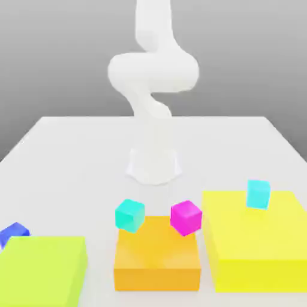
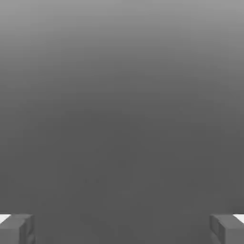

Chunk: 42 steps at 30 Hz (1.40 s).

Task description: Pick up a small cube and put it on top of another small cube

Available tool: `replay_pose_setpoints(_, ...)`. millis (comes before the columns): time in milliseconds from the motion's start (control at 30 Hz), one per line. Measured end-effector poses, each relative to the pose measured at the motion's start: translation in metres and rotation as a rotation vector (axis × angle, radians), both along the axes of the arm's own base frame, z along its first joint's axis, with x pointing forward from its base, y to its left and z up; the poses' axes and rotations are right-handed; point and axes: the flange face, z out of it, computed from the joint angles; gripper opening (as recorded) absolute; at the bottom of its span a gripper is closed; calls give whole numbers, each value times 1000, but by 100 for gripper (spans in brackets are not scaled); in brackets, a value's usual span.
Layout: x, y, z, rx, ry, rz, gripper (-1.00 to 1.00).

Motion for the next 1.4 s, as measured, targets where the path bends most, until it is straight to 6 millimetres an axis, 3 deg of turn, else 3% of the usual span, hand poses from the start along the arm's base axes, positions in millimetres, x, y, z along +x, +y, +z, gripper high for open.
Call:
replay_pose_setpoints(200, 61, -31, -95, -195, 309, -30, 0)
replay_pose_setpoints(400, 93, -75, -189, -279, 606, -19, 0)
replay_pose_setpoints(567, 101, -115, -265, -285, 835, 25, 0)
replay_pose_setpoints(700, 95, -150, -321, -250, 993, 73, 0)
replay_pose_setpoints(833, 86, -172, -370, -198, 1118, 153, 0)
replay_pose_setpoints(1000, 71, -194, -418, -111, 1222, 268, 0)
replay_pose_setpoints(1133, 57, -211, -446, -31, 1259, 359, 0)
replay_pose_setpoints(1400, 34, -247, -469, 117, 1213, 519, 0)
